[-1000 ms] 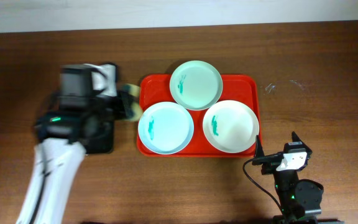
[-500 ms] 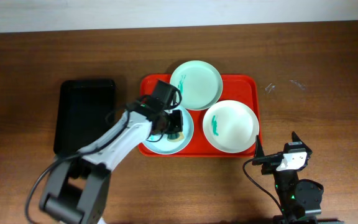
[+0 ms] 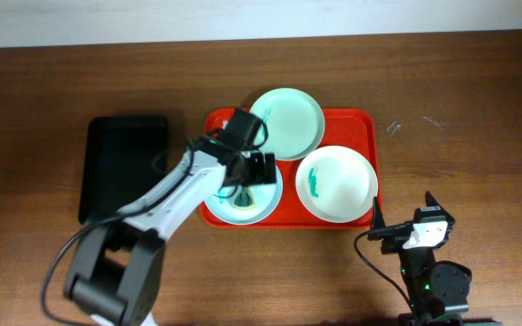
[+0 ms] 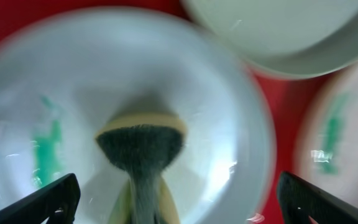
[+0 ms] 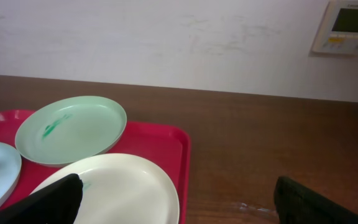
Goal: Clean dirty plates on tray and stack at the side
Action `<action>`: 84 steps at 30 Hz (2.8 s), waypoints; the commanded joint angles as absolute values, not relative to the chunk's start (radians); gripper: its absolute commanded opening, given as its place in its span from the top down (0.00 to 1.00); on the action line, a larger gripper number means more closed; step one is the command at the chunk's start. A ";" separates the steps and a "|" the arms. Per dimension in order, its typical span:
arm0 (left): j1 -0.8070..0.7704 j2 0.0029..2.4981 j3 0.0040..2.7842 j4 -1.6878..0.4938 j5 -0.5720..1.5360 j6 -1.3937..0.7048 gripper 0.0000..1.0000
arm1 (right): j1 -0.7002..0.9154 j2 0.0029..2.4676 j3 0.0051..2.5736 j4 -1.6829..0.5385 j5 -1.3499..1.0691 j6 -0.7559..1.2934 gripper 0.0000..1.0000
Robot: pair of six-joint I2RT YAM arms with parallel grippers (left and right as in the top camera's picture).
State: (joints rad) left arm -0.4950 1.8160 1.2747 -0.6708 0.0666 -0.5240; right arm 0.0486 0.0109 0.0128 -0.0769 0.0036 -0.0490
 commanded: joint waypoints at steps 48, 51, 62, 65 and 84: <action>-0.046 1.483 1.302 -1.116 -0.089 -0.519 0.01 | 0.052 0.828 1.220 -0.747 -1.103 0.041 0.02; -0.046 1.483 1.302 -1.116 -0.089 -0.519 0.01 | 0.062 0.940 1.219 -0.722 -1.034 0.182 0.02; -0.046 1.483 1.302 -1.117 -0.089 -0.519 0.01 | 0.517 1.427 1.219 -0.768 0.025 0.509 0.26; -0.046 1.483 1.302 -1.116 -0.089 -0.519 0.01 | 0.537 1.589 1.219 -0.693 0.037 0.514 0.52; -0.046 1.483 1.302 -1.116 -0.064 -0.519 0.01 | 0.535 1.921 1.207 -0.500 -0.120 0.461 0.58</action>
